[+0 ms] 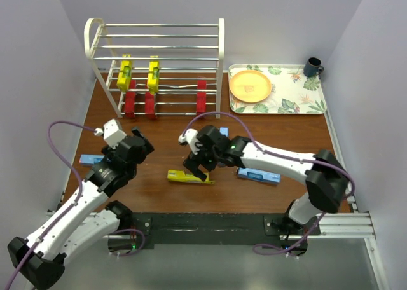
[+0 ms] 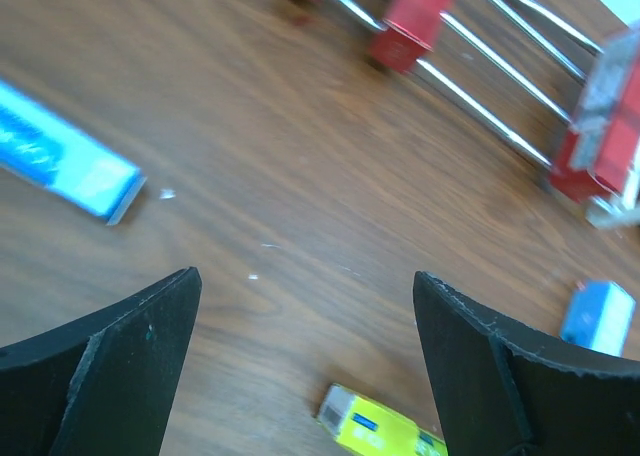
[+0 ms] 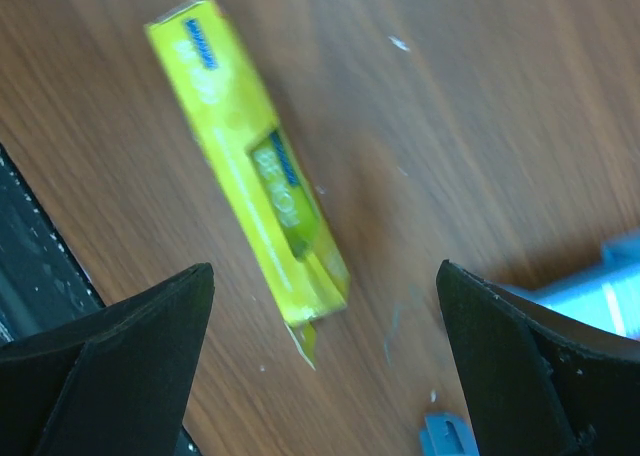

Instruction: Place and organize the toothpastes onto the shelf

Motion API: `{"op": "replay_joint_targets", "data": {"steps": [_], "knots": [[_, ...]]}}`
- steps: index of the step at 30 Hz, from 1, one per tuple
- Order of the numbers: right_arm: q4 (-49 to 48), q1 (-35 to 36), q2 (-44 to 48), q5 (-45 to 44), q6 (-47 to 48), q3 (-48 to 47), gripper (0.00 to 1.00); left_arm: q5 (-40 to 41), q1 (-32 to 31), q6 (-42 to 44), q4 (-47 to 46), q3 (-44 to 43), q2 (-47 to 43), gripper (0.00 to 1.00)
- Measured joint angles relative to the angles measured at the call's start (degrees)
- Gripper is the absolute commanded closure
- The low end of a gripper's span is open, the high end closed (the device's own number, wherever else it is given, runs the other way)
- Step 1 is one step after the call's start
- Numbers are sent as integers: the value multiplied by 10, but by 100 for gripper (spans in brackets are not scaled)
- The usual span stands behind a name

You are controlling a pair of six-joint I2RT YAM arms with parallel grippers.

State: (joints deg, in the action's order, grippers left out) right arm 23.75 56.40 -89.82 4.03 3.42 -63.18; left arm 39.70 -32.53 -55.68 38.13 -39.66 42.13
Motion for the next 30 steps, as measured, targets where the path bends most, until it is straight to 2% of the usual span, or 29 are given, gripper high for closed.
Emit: {"op": "replay_joint_targets", "data": {"steps": [7, 15, 21, 24, 27, 30], "knots": [[30, 68, -144, -10, 60, -135, 4, 90, 0, -52, 83, -15, -50, 11], [58, 116, -258, -53, 94, -232, 13, 139, 0, -47, 106, -36, -99, 11], [73, 123, -315, -90, 103, -290, 32, 141, 0, -20, 108, -36, -99, 11], [83, 122, -329, -106, 105, -301, 46, 139, 0, 1, 106, -36, -99, 11], [90, 122, -335, -121, 100, -302, 66, 134, 0, 34, 89, -36, -98, 10], [95, 123, -335, -141, 84, -302, 75, 125, 0, 72, 64, -36, -92, 8]]}}
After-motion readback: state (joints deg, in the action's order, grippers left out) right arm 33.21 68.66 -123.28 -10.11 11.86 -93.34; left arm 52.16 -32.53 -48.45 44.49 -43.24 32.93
